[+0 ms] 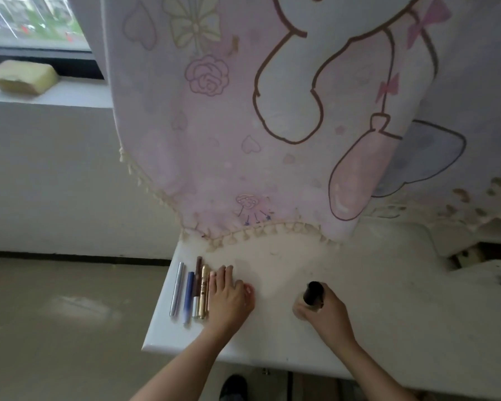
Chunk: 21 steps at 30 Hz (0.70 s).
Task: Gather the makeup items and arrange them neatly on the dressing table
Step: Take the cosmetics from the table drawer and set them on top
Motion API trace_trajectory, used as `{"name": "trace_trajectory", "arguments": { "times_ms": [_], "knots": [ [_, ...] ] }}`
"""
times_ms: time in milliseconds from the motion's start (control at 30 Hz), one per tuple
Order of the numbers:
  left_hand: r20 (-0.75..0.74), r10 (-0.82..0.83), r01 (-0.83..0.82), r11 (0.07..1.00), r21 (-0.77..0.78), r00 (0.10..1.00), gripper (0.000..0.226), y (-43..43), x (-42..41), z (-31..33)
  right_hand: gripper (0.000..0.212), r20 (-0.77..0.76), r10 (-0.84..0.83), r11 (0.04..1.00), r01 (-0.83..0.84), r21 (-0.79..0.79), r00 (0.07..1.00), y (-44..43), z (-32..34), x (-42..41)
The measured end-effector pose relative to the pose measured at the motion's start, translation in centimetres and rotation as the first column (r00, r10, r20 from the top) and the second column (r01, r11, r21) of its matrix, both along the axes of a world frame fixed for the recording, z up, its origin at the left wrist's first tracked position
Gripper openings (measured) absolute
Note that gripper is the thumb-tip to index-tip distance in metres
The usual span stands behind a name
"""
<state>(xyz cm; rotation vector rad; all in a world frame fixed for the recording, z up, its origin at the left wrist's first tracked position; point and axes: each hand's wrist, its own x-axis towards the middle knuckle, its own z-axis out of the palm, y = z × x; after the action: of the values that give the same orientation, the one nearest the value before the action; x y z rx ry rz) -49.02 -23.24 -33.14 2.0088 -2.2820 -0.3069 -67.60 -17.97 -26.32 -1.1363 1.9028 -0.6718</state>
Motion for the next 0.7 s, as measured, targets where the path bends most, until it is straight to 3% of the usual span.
{"name": "trace_trajectory", "arguments": {
  "times_ms": [300,500,700],
  "knots": [
    [-0.01,0.021,-0.021,0.999,-0.031,1.0,0.045,0.6,0.6,-0.2,0.028,-0.008,0.039,0.999,-0.039,-0.018,0.999,-0.5,0.7,1.5],
    [-0.168,0.306,-0.315,0.949,-0.029,0.937,0.063,4.9,5.2,-1.2,0.035,0.053,0.066,0.997,-0.064,-0.034,0.996,-2.4,0.6,3.2],
    [-0.109,0.492,-0.489,0.871,0.053,0.864,0.062,8.7,9.1,-2.6,0.029,0.045,0.061,0.995,-0.057,-0.081,0.997,-5.2,-0.2,5.0]
  ]
}}
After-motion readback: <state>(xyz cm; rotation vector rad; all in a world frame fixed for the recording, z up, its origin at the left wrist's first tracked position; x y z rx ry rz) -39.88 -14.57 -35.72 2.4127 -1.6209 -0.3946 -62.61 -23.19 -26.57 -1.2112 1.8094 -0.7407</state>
